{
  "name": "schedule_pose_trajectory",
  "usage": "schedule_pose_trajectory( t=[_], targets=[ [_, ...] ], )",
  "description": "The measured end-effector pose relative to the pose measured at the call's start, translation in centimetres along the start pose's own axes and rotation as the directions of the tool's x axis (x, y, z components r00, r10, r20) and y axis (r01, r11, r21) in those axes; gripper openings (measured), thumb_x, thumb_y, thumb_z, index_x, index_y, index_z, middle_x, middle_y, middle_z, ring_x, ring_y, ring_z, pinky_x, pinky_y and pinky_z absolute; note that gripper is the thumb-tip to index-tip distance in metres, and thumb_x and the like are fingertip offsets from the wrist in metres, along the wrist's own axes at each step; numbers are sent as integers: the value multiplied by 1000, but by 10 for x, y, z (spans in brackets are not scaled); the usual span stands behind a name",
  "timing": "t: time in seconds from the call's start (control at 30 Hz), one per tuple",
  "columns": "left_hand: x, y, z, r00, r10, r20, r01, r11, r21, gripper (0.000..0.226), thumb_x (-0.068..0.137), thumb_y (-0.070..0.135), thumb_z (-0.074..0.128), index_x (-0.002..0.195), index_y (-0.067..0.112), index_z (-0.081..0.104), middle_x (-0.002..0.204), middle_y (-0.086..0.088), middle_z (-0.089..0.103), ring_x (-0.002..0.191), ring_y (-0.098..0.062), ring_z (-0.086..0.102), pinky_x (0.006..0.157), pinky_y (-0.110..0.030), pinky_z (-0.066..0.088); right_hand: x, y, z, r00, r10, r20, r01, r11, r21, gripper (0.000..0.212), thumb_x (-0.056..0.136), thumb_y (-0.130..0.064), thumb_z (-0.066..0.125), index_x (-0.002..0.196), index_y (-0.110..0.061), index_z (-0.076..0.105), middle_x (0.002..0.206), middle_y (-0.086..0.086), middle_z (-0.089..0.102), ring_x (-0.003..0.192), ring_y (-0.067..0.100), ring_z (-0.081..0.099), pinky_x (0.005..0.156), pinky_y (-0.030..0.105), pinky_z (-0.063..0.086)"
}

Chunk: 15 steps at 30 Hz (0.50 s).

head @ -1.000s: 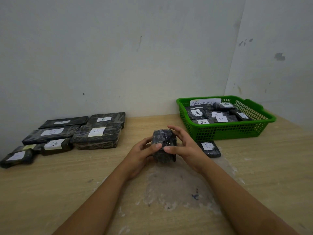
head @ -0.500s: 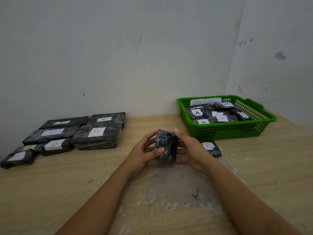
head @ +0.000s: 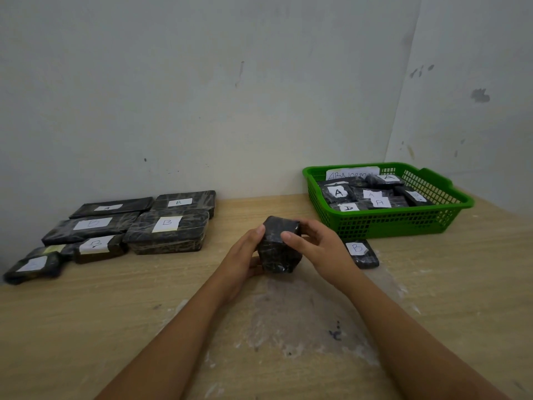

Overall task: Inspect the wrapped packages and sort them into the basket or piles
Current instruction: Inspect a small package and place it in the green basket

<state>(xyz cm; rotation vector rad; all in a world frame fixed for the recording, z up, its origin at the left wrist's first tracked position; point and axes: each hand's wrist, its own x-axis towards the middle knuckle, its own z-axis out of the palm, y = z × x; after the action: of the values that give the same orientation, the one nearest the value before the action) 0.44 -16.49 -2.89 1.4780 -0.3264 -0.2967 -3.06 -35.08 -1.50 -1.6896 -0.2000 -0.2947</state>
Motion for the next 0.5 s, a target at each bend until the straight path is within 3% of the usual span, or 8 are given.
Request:
schedule_pose_trajectory(
  t=[0.17, 0.27, 0.37, 0.5],
  targets=[
    [0, -1, -1, 1000, 13, -4, -13, 998, -62, 53, 90, 59, 58, 130, 25, 65, 124, -8, 73, 112, -29, 71, 98, -48, 57, 0, 2, 1, 998, 1, 67, -3, 1000, 26, 44, 81, -42, 78, 121, -27, 69, 118, -2, 74, 114, 13, 68, 97, 33, 56],
    [1, -2, -1, 999, 40, -20, -41, 994, -100, 55, 88, 49, 74, 134, 22, 61, 124, -10, 72, 115, -28, 70, 94, -38, 56, 0, 4, 2, 987, 122, 104, -127, 991, 40, 46, 84, -57, 70, 124, -36, 66, 123, -7, 71, 115, 7, 66, 101, 34, 53],
    [2, -4, -2, 998, 56, 9, -55, 993, -100, 71, 75, 49, 77, 138, 23, 57, 122, -10, 73, 115, -27, 71, 91, -33, 55, 1, 8, 3, 972, 205, 115, -218, 968, 124, 54, 82, -61, 74, 124, -27, 67, 121, 2, 73, 115, 18, 69, 108, 49, 50],
    [2, -5, -5, 996, 87, 34, -84, 992, -91, 72, 75, 47, 77, 138, 18, 58, 121, -11, 73, 116, -29, 70, 95, -36, 56, 2, 6, 1, 976, 202, 80, -215, 949, 231, 57, 77, -41, 81, 121, -7, 67, 116, 21, 73, 111, 37, 70, 100, 49, 56]
  ],
)
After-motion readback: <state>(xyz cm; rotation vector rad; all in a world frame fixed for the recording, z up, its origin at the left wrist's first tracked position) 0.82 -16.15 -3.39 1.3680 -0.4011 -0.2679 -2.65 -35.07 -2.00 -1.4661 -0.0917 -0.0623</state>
